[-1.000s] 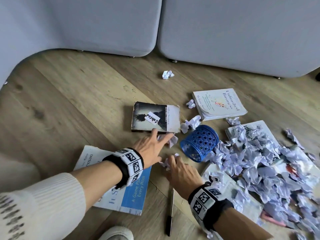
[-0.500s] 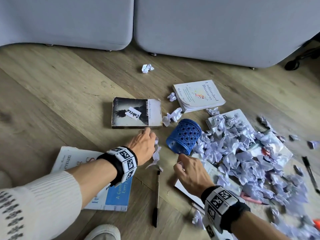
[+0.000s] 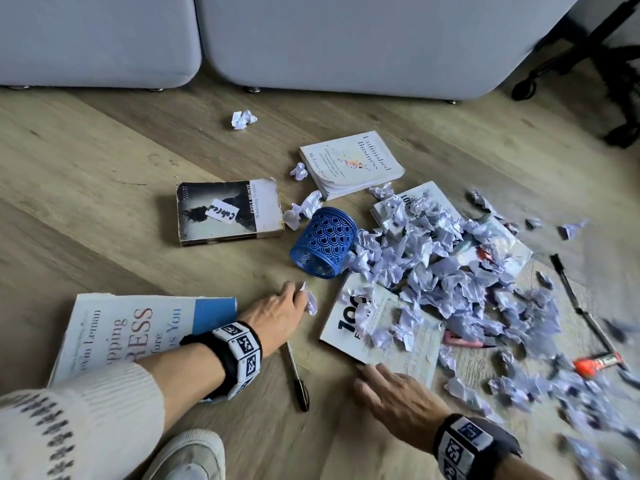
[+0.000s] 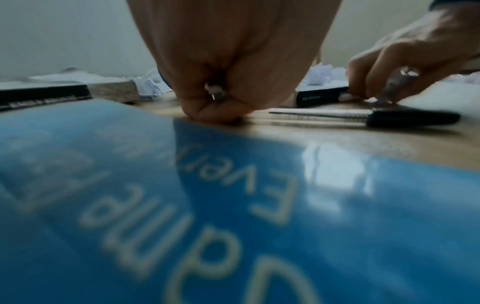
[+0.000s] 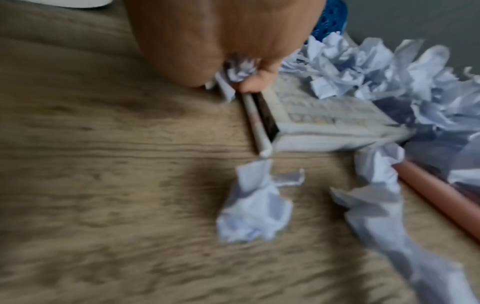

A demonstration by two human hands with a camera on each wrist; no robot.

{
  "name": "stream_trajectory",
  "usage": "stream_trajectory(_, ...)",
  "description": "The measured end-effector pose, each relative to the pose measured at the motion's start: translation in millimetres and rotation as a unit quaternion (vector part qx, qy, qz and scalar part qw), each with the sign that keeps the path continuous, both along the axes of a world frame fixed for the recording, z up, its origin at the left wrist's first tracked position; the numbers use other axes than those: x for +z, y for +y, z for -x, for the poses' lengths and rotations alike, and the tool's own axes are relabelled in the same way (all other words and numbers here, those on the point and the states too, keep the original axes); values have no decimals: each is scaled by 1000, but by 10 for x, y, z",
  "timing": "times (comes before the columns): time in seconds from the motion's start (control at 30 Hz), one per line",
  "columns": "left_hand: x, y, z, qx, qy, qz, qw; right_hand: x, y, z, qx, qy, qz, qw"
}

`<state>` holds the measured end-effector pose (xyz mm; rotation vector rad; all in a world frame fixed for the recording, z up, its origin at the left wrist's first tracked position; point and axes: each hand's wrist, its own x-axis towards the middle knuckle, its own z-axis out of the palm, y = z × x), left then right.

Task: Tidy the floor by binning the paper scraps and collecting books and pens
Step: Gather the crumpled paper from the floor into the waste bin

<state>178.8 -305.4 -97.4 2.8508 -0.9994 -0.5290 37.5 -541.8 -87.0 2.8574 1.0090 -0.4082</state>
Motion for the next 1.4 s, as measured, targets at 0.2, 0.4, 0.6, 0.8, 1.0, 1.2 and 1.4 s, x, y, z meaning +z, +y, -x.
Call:
stream_trajectory(0.2, 274, -158, -33, -29, 4, 25, 999, 177, -84, -256, -122, -97, -101, 983)
stream_trajectory(0.4, 359, -717, 43, -9, 12, 105, 994, 77, -261, -509, -462, -118, -43, 878)
stream_trajectory(0.6, 338, -1227, -231, 23, -44, 104, 993, -153, -113, -449, -379, -64, -65, 921)
stream_trajectory(0.8, 375, -1516, -776, 36, -121, 98, 987, 200, -611, -934, -488, -240, -170, 822)
stream_trajectory(1.0, 47, -1701, -789, -22, -20, 34, 999, 39, -929, -1291, -608, -54, -30, 791)
stream_trajectory(1.2, 20, -1705, -767, -96, -24, 52, 994, -154, -662, -1244, -531, -93, -7, 842)
stream_trajectory(1.4, 143, -1657, -752, -115, -50, 122, 985, 15, -765, -1247, -479, -42, -70, 874)
